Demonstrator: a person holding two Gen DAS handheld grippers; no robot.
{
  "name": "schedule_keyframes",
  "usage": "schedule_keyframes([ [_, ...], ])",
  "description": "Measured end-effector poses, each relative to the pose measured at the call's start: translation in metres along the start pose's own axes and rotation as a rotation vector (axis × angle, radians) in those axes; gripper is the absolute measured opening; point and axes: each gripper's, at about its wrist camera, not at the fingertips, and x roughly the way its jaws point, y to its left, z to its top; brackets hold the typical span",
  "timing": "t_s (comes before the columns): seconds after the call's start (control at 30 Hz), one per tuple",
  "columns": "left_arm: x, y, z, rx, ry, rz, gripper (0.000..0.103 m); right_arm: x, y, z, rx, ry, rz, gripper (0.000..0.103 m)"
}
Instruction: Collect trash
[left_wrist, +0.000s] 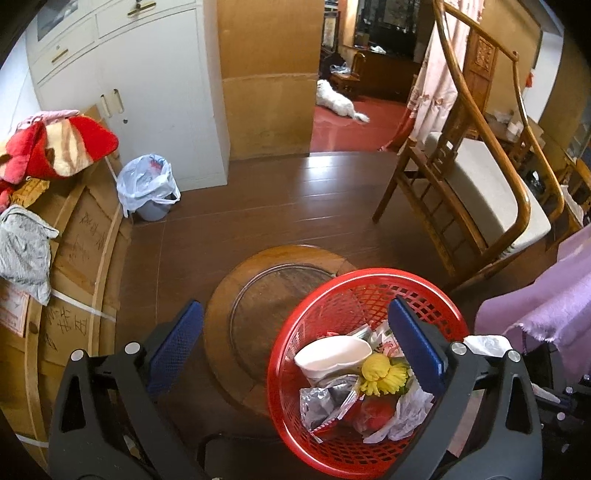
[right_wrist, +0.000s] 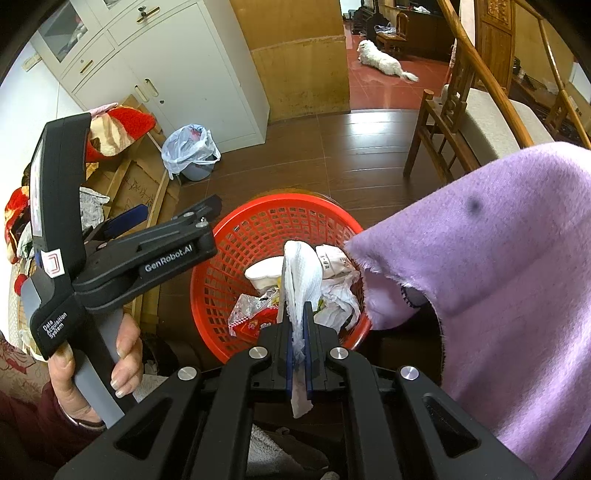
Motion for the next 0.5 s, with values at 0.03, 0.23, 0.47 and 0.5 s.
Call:
schedule_keyframes([
  [0.03,-0.0003,0.0008,0.0002,-0.003,-0.004,0.003,0.096,0.0000,0.0000,0.0001,0.000,0.000,0.000,0.007],
  [0.23,-0.0009,0.0018,0.0000,-0.007,0.004,-0.007,0.096,0.0017,0.0016,-0.0015,-0.003,0.002,0.004,0.007],
  [0.47,-0.0053,0.0006,0.0009,0.000,-0.003,0.000,0.096,0.0037,0.0064,-0.0034,-0.013,-0.012,0.004,0.029],
  [0.5,-0.0061,-0.0003,0.0007,0.005,-0.006,0.001,0.096,0.0033,0.0075,-0.0033,-0.019,-0.016,-0.001,0.029],
])
